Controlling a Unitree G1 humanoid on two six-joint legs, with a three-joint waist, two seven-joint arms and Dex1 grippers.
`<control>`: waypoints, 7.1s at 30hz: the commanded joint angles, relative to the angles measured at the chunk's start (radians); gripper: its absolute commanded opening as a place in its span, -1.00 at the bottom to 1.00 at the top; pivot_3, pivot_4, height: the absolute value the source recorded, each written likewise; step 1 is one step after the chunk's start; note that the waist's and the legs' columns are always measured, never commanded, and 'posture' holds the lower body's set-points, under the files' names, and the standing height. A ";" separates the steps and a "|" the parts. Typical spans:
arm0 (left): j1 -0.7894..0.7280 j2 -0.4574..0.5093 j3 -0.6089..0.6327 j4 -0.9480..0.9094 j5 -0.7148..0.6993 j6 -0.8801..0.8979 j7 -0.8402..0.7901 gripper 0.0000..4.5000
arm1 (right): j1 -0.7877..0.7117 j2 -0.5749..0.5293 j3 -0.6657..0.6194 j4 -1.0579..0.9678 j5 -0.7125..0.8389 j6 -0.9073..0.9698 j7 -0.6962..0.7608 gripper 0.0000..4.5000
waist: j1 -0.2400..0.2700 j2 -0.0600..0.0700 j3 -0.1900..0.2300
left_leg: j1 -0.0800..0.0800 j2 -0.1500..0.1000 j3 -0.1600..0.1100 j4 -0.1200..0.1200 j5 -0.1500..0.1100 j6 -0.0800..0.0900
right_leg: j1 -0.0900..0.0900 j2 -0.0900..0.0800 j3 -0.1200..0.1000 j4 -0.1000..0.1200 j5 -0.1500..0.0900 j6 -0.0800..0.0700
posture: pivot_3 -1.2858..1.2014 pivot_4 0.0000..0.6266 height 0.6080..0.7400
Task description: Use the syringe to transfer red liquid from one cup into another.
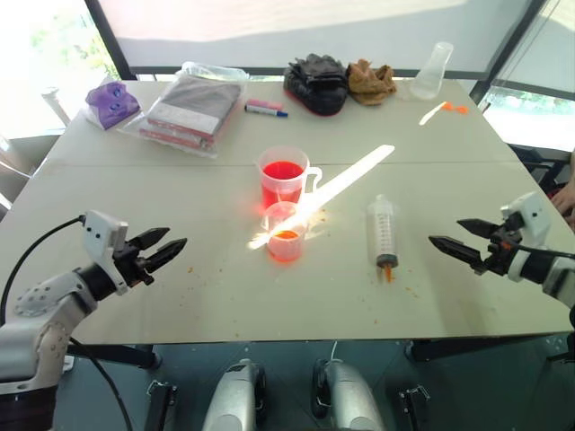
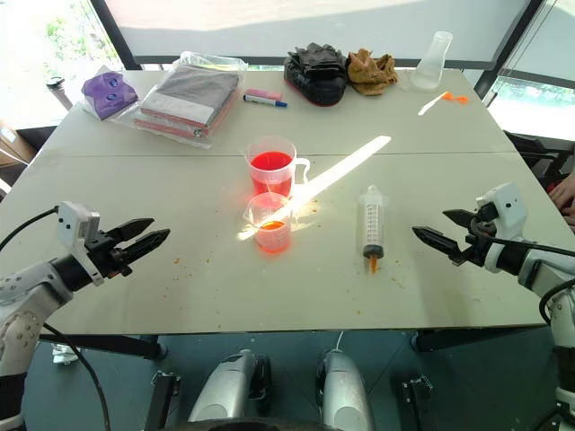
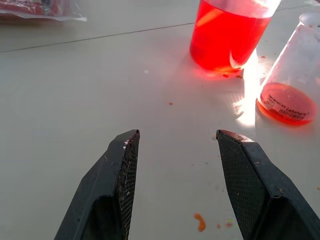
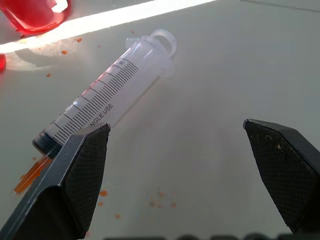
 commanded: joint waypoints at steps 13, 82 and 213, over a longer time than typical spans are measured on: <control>-0.297 0.191 -0.071 -0.045 -0.176 0.134 -0.232 0.14 | -0.843 -0.060 0.315 0.304 0.071 0.915 -0.126 0.99 | -0.003 0.001 0.001 | -0.014 0.001 0.003 0.002 0.002 0.004 | -0.016 0.003 0.000 0.003 0.004 -0.006 | 0.03 -0.52 1.00; -1.390 -0.089 -0.204 1.285 0.252 -0.588 -0.320 0.14 | -1.154 0.792 0.233 0.982 -0.251 -0.799 -0.041 -0.32 | -0.032 -0.004 0.000 | -0.014 0.001 0.013 0.004 0.008 -0.004 | -0.015 0.011 0.006 0.005 0.014 0.005 | 0.03 -0.52 1.00; -0.851 0.039 -0.076 0.389 0.082 0.017 -0.339 0.02 | -0.757 0.683 0.241 -0.133 0.146 -0.066 -0.319 -0.32 | -0.026 -0.004 -0.001 | -0.009 0.003 0.007 0.008 0.007 -0.003 | -0.015 0.011 0.011 0.020 0.014 0.004 | 0.03 -0.52 1.00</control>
